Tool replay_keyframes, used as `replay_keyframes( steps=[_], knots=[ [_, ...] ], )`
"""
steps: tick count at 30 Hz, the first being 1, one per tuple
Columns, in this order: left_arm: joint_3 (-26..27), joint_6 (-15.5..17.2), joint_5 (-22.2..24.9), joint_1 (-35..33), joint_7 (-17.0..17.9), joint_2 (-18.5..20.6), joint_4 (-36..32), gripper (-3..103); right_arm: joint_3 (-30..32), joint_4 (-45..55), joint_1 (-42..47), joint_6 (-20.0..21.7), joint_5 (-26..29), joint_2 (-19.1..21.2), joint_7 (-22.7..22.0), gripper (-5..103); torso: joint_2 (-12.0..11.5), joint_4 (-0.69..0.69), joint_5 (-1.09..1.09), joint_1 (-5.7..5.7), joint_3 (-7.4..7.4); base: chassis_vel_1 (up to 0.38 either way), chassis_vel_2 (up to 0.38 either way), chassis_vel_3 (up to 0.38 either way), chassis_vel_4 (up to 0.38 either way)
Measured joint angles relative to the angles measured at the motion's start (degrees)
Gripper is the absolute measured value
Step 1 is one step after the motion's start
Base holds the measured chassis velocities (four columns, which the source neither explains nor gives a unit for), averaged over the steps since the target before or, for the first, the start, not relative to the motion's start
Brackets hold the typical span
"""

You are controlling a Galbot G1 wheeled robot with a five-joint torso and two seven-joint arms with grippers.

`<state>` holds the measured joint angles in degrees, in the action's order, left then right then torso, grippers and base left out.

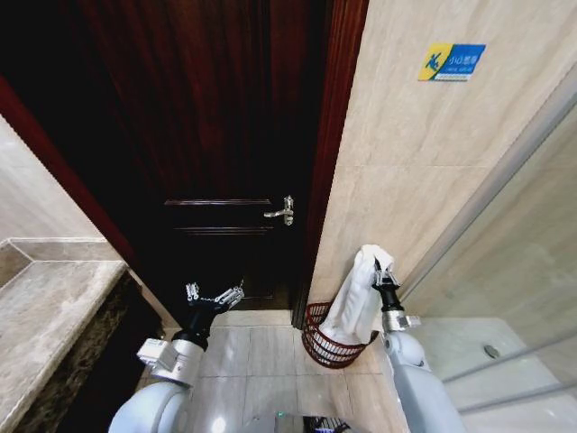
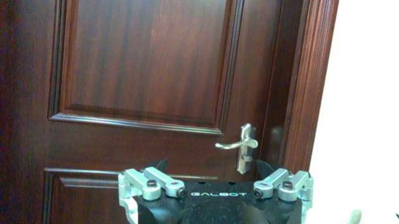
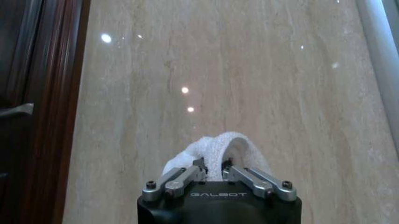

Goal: Discard the used towel into the hamper.

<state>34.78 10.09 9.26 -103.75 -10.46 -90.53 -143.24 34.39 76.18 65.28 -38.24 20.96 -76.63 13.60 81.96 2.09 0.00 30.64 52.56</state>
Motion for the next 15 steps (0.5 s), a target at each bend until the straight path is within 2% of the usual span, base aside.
replay_keyframes(
  steps=[15],
  knots=[
    [0.0, 0.0, 0.0, 0.0, 0.0, 0.0, 0.0, 97, 0.07, -2.5, 1.14, -1.32, -2.08, -1.44, 1.45, 9, 0.01, -0.01, 0.0, -0.01, -0.01, 0.0, 0.0, 0.0, 0.0]
  ],
)
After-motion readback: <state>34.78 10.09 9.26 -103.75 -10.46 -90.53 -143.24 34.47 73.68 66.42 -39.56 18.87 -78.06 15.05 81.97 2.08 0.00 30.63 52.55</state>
